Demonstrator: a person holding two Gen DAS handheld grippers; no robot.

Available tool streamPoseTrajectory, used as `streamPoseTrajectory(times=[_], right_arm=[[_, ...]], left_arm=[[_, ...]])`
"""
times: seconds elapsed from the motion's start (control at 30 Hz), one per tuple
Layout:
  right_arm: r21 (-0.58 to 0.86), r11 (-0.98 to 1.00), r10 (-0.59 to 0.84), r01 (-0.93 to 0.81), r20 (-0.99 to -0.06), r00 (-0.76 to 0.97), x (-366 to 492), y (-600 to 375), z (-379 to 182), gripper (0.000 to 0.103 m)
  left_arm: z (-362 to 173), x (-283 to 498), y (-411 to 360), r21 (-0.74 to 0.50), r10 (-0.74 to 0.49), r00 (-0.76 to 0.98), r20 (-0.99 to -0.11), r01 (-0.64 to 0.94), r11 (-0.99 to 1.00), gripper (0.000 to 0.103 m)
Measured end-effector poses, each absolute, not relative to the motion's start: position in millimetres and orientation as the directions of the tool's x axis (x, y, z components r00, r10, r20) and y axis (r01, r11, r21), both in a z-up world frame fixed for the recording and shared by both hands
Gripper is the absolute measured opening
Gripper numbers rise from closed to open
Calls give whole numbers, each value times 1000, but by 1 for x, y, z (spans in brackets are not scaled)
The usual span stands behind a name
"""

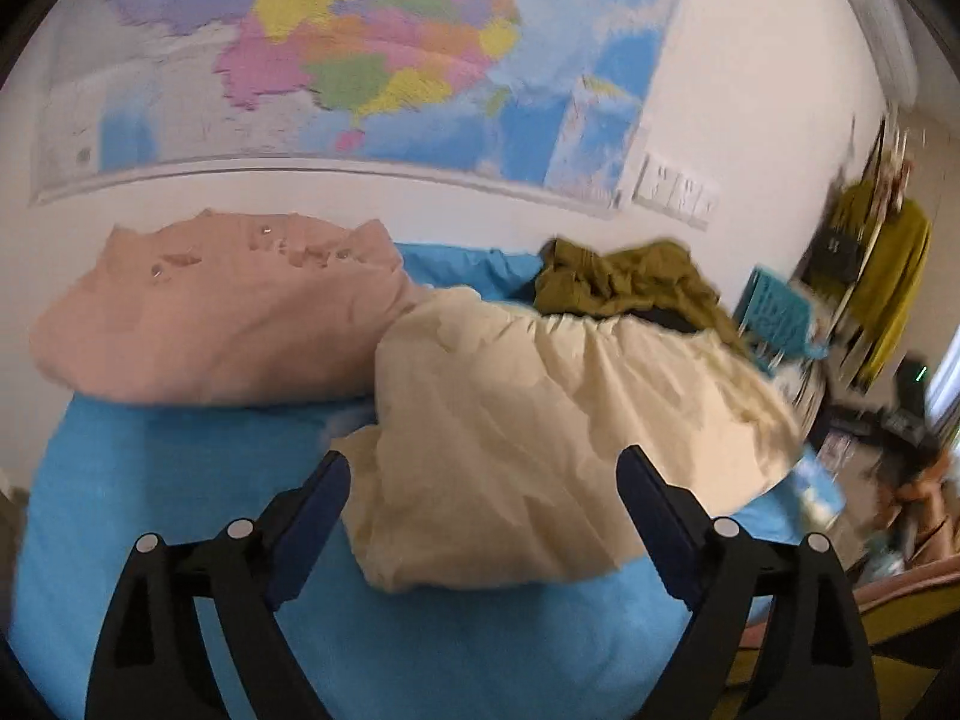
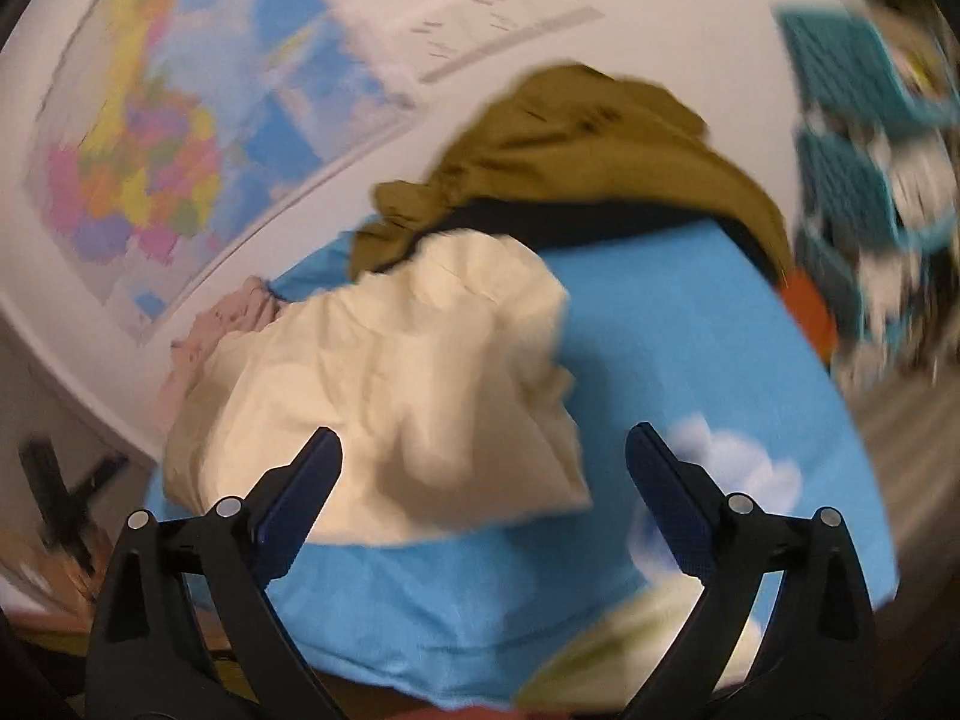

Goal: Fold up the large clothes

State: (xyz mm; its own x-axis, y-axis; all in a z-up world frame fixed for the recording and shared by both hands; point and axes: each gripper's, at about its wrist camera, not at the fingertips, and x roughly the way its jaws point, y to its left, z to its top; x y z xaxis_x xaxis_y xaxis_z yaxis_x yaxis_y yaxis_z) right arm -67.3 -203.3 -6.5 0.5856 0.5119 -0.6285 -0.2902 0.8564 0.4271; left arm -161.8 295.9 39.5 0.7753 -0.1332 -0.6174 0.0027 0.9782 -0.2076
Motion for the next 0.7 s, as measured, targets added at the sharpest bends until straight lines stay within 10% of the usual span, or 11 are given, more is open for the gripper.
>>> streamPoseTrajectory(times=[0.23,0.4,0.47,0.7], right_arm=[[169,879,426,-446,-700,574,-26,-124,-19,72],[66,887,355,-457,-730,584,-8,-107,-36,13],[84,881,375,-465,-723,580,-1,-107,-33,7],[164,885,436,-436,-623,650,32,-109,4,4]], left_arm=[[-16,-84,262,-15,-29,642,-766,27,1000,77],[-34,-65,263,13,9,619,-786,2,1000,52],[-36,-57,267,20,29,609,-792,-21,1000,29],[-17,-32,282,-18,42,645,-763,-86,996,7]])
